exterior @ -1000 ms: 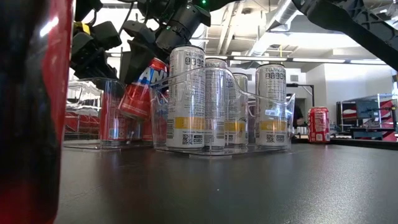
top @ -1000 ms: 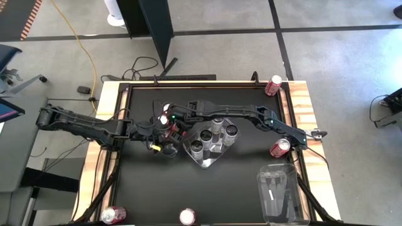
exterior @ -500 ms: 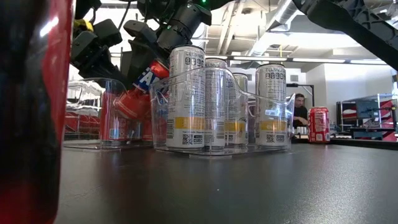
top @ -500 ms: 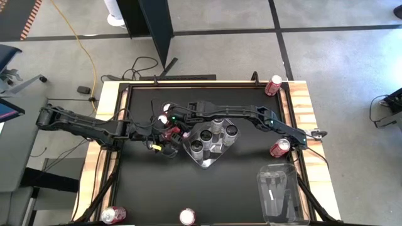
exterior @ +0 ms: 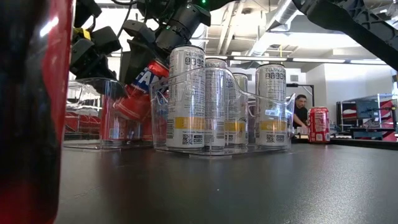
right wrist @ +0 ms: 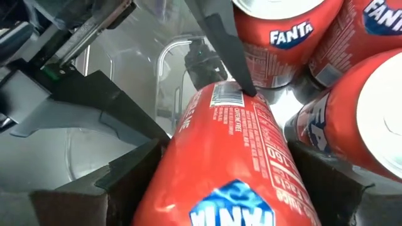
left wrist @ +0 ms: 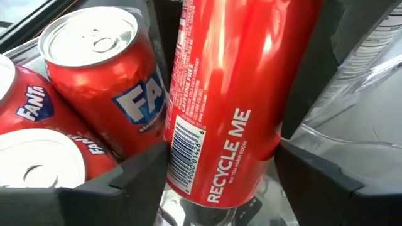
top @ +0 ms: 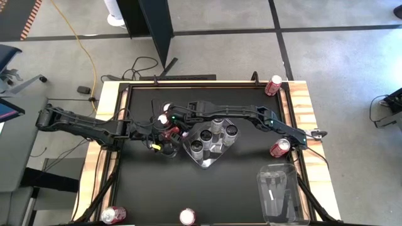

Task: Sort soda cans
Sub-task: Put the orange soda can into the left transparent bin

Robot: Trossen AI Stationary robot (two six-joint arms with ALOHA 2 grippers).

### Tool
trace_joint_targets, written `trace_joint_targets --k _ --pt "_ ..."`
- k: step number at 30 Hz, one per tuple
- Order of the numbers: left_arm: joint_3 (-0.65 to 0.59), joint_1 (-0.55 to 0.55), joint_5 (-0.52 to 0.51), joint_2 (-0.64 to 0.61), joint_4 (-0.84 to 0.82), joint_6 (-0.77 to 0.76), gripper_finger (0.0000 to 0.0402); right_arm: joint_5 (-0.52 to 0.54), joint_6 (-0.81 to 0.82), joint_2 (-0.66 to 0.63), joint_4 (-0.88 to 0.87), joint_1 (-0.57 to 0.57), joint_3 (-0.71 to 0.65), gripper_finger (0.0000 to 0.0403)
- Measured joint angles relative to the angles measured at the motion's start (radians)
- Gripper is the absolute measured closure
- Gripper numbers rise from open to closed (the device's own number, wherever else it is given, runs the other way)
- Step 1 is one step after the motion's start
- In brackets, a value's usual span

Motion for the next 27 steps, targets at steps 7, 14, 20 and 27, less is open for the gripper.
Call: trace_joint_targets --k 7,14,20,27 --pt "0.000 0.000 0.000 0.000 -0.005 0.000 0.0140 0.000 -0.004 0.000 0.010 0.000 0.000 0.0050" --pt "0.000 0.000 0.000 0.000 -0.020 -0.002 0.0141 0.014 -0.009 0.001 0.027 0.001 0.000 0.0050" --pt "0.000 0.000 0.001 0.000 -0.023 -0.001 0.0141 0.017 -0.028 0.001 0.031 0.006 0.000 0.0050" --pt "0.000 0.000 0.002 0.000 -0.024 -0.002 0.0141 0.018 -0.042 0.001 0.030 0.010 0.000 0.0050"
